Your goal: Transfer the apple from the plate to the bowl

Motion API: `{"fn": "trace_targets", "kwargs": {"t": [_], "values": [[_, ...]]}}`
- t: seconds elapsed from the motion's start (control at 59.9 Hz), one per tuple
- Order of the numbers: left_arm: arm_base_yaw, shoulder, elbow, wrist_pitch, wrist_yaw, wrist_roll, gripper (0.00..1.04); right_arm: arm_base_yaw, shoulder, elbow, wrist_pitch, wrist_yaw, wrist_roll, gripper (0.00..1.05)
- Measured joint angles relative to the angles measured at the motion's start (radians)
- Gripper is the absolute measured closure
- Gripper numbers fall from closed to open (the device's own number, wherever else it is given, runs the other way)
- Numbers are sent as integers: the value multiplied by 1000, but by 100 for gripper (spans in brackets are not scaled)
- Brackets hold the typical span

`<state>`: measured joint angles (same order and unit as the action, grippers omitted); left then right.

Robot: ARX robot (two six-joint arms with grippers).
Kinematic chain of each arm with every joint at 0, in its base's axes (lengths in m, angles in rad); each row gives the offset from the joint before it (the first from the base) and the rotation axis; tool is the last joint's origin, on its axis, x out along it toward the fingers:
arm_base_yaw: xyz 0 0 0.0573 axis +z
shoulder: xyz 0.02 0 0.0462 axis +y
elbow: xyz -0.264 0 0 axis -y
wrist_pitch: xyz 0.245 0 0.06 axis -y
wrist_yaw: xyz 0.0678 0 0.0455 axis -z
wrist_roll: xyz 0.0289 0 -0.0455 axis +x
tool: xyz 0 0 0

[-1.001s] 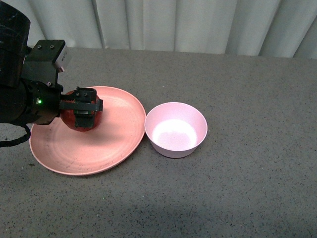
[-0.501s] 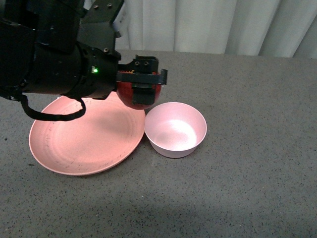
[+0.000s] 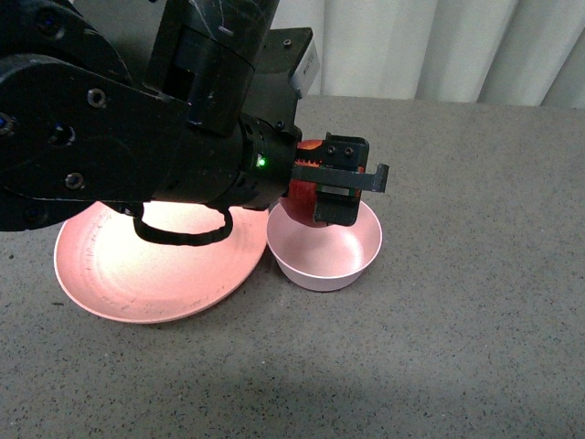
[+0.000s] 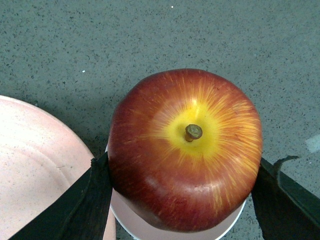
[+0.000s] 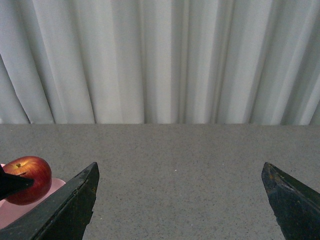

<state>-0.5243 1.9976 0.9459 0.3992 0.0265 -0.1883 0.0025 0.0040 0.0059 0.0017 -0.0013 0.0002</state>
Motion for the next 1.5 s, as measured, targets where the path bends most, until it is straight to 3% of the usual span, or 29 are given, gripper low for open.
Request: {"fn": "trace_targets", "kwargs": {"t": [0.634,0.651,0.717,1.068,1.201,1.502], "values": [[-13,69,35,-22,-8,5,35,0,0,0,0,0,0,9],[-15,70,35,-14,-22,7,15,0,0,0,0,0,0,9],[-15,69,34,-5,-32,9,5,0,0,0,0,0,0,9],[3,-66,-77,115,-123,0,7,0,0,0,0,0,0,9],[25,-171,-162,231,-161,37,7,0,0,0,0,0,0,9],[47,-408,-371,330,-234,110,7,0,0,0,0,0,0,9]]}}
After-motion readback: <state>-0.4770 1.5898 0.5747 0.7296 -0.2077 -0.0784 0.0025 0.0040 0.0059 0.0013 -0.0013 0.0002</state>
